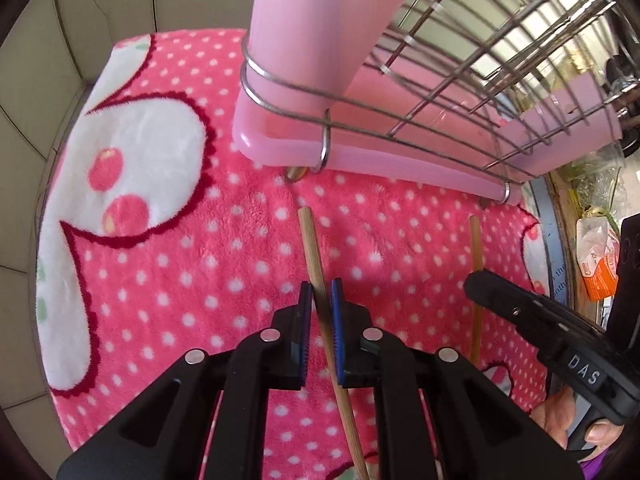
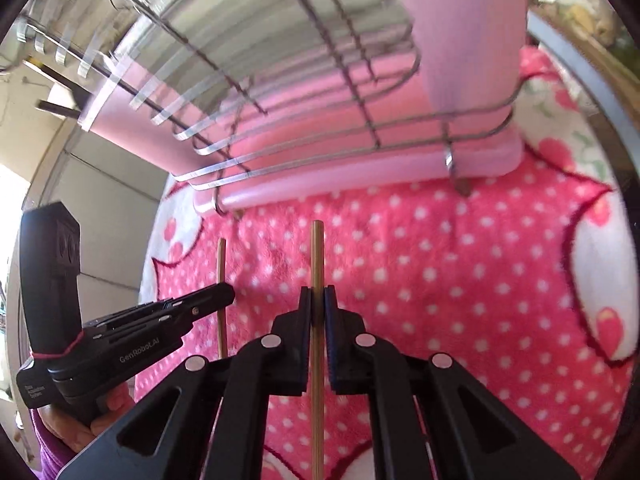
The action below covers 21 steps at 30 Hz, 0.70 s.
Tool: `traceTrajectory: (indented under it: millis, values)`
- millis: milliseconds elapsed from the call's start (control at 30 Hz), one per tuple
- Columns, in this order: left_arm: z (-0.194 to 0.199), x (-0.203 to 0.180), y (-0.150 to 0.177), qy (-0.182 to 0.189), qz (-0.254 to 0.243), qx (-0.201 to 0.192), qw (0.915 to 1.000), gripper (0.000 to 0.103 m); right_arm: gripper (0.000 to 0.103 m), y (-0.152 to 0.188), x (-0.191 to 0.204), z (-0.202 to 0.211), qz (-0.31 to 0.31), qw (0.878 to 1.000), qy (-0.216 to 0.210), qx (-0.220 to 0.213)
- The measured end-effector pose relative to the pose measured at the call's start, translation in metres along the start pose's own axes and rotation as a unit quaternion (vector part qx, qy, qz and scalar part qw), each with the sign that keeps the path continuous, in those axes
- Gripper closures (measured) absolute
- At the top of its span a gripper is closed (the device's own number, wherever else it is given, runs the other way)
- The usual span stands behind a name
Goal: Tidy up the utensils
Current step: 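Raise both held wooden chopsticks high and carry them over the pink cup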
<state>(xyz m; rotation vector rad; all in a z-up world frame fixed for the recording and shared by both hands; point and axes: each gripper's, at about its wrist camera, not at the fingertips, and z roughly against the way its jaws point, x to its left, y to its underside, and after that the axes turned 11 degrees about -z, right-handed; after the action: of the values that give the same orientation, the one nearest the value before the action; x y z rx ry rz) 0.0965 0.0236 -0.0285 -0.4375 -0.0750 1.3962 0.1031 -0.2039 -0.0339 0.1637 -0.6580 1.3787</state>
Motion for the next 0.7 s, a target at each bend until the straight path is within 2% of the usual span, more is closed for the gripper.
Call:
traceTrajectory:
  millis: [233,367,700]
  values:
    - [0.056,-0.017,0.008,-0.028,-0.033,-0.090,0.9950,0.095,0.097,0.007,0.005,0.045,0.019,0.997,-0.009,-0.078]
    - [0.086,-0.029,0.012,-0.050,-0.049,-0.138,0.9880,0.096,0.097,0.010,0.011,0.071,0.030,0.992,-0.014,-0.121]
    - [0.137,-0.052,0.019,-0.087,-0.067,-0.225,0.9683,0.097,0.097,0.020,0.030,0.123,0.063,0.975,-0.015,-0.213]
